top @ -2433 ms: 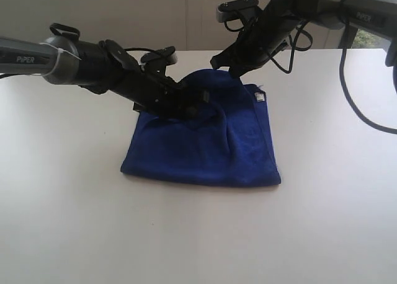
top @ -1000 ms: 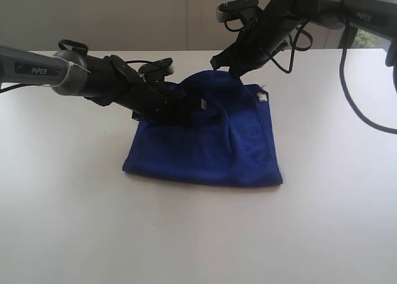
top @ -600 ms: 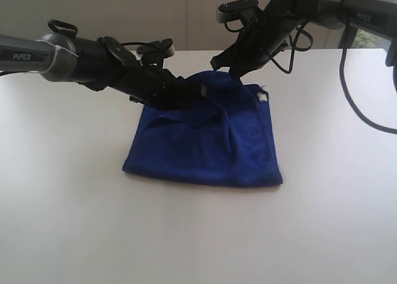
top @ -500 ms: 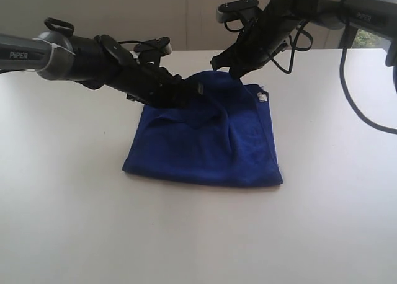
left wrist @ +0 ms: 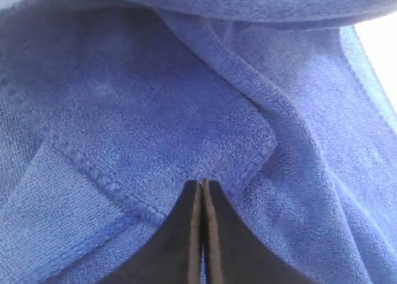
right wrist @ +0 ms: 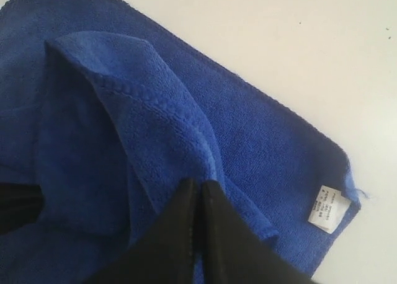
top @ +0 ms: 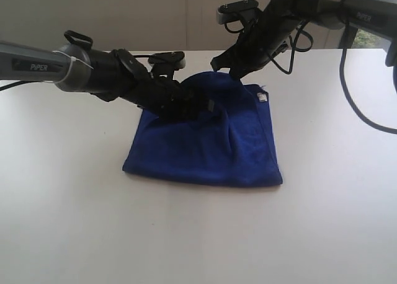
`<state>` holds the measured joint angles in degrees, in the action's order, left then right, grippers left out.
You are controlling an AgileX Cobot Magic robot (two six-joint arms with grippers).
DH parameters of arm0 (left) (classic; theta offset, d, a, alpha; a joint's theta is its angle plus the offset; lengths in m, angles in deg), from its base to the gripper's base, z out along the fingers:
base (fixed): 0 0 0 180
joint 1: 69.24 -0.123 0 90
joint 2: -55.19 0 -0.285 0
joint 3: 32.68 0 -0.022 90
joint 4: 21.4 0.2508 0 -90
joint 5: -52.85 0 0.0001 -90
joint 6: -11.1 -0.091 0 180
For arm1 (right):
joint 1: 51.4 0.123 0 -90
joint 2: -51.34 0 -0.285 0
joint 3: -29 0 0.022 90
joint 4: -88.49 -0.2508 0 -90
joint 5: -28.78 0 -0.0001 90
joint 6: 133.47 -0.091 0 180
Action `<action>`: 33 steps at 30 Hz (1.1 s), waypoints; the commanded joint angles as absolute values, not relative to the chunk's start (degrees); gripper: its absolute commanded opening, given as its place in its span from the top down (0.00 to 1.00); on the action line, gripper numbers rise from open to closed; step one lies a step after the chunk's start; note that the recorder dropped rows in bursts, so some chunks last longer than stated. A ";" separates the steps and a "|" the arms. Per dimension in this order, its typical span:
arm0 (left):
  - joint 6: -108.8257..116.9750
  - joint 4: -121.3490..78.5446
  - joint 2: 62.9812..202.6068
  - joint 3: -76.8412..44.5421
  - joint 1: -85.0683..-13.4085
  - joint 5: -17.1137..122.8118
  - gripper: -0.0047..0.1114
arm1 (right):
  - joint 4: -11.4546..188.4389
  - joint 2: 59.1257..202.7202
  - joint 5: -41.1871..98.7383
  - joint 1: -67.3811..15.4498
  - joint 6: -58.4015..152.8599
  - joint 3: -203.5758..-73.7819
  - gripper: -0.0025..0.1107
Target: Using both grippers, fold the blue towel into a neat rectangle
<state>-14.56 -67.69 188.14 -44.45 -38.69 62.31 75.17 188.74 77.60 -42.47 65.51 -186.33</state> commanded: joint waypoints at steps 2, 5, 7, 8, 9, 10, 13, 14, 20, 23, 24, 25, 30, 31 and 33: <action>-14.79 -67.94 188.56 -44.23 -38.52 62.37 0.76 | 74.93 188.48 77.36 -42.76 65.69 -186.32 0.98; -14.79 -67.94 188.56 -44.23 -38.52 61.74 0.66 | 74.93 188.48 77.36 -42.76 65.69 -186.32 0.98; -14.79 -67.94 188.56 -44.23 -38.52 61.18 0.64 | 74.93 188.48 77.36 -42.76 65.69 -186.32 0.98; -14.79 -67.94 188.67 -44.23 -38.52 61.18 0.64 | 74.93 188.48 77.36 -42.76 65.69 -186.32 0.98; -14.79 -67.94 189.12 -44.23 -38.52 61.18 0.64 | 74.93 188.48 77.36 -42.76 65.69 -186.32 0.98; -14.79 -68.14 189.41 -44.23 -38.52 61.18 0.64 | 74.93 188.48 77.36 -42.76 65.69 -186.32 0.98; -14.62 -68.39 190.36 -44.23 -37.79 60.55 0.64 | 74.93 188.48 77.36 -42.76 65.69 -186.32 0.98; -14.62 -68.39 190.36 -44.23 -37.69 60.30 0.64 | 74.93 188.48 77.36 -42.76 65.69 -186.32 0.98; -14.62 -68.16 190.36 -44.23 -37.44 59.76 0.87 | 74.93 188.48 77.36 -42.76 65.69 -186.32 0.98; -14.62 -68.16 190.36 -44.23 -37.44 59.76 0.96 | 74.93 188.48 77.36 -42.76 65.69 -186.32 0.98; -14.62 -68.16 190.36 -44.23 -37.44 59.76 0.96 | 74.93 188.48 77.36 -42.76 65.69 -186.32 0.98; -14.62 -68.16 190.36 -44.23 -37.44 59.76 0.96 | 74.93 188.48 77.36 -42.76 65.69 -186.32 0.98; -14.37 -68.16 189.82 -44.23 -37.44 58.73 0.96 | 74.93 188.48 77.47 -42.76 65.69 -186.32 0.98; -14.37 -68.16 189.43 -44.23 -37.44 58.58 0.96 | 74.93 188.48 77.47 -42.76 65.69 -186.32 0.98; -14.37 -68.16 188.66 -44.23 -37.56 58.53 0.96 | 74.93 188.48 77.47 -42.76 65.69 -186.32 0.98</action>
<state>-14.65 -67.47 190.19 -44.45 -37.85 58.51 75.17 188.74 77.74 -42.47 65.51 -186.33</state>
